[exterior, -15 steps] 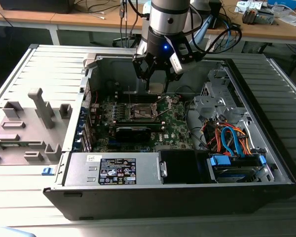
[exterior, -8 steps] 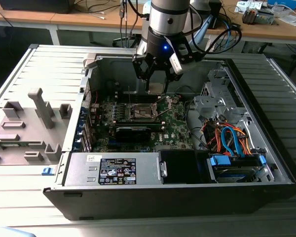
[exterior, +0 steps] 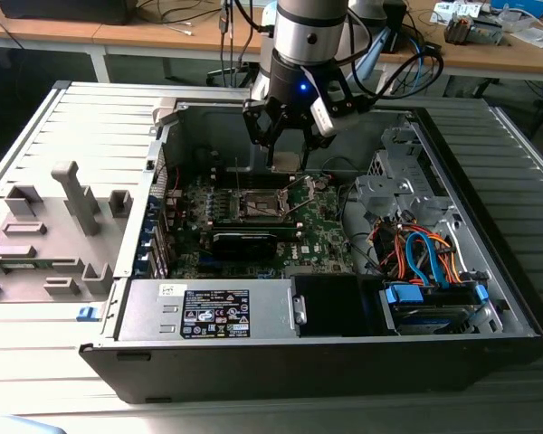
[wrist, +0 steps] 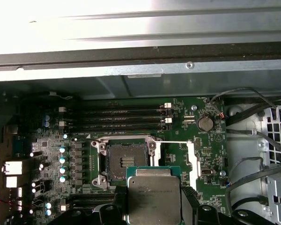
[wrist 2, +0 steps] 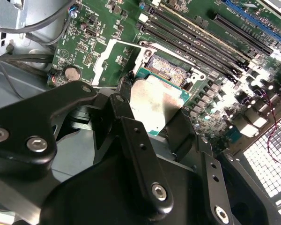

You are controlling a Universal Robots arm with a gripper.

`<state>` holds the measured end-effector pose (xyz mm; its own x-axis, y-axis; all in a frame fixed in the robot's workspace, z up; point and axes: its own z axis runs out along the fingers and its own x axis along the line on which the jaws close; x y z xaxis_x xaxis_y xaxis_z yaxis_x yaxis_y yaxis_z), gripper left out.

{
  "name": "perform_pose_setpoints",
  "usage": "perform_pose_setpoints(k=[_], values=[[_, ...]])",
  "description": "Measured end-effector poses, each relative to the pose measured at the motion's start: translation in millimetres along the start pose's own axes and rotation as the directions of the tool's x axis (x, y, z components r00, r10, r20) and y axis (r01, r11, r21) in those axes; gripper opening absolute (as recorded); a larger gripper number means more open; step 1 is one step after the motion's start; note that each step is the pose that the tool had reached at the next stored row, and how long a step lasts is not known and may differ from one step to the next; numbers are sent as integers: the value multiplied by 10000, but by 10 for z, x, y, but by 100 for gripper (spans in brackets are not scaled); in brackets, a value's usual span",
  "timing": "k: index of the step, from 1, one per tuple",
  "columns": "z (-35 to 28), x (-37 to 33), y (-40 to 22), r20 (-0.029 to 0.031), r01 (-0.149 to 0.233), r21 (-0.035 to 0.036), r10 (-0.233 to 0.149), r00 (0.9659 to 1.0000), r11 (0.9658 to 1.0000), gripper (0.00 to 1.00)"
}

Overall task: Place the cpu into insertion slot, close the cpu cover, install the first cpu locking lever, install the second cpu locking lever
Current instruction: 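Place the cpu into insertion slot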

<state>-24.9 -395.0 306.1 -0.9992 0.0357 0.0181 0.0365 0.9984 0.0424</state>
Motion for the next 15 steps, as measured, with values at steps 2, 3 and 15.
perform_pose_setpoints(k=[2, 3, 15], values=[[0, 0, 0, 2, -38, 1, 38, 10000, 10000, 55], [1, 0, 0, 3, -65, 1, 65, 10000, 10000, 55], [5, 0, 0, 12, -274, 1, 274, 9996, 9996, 55]])
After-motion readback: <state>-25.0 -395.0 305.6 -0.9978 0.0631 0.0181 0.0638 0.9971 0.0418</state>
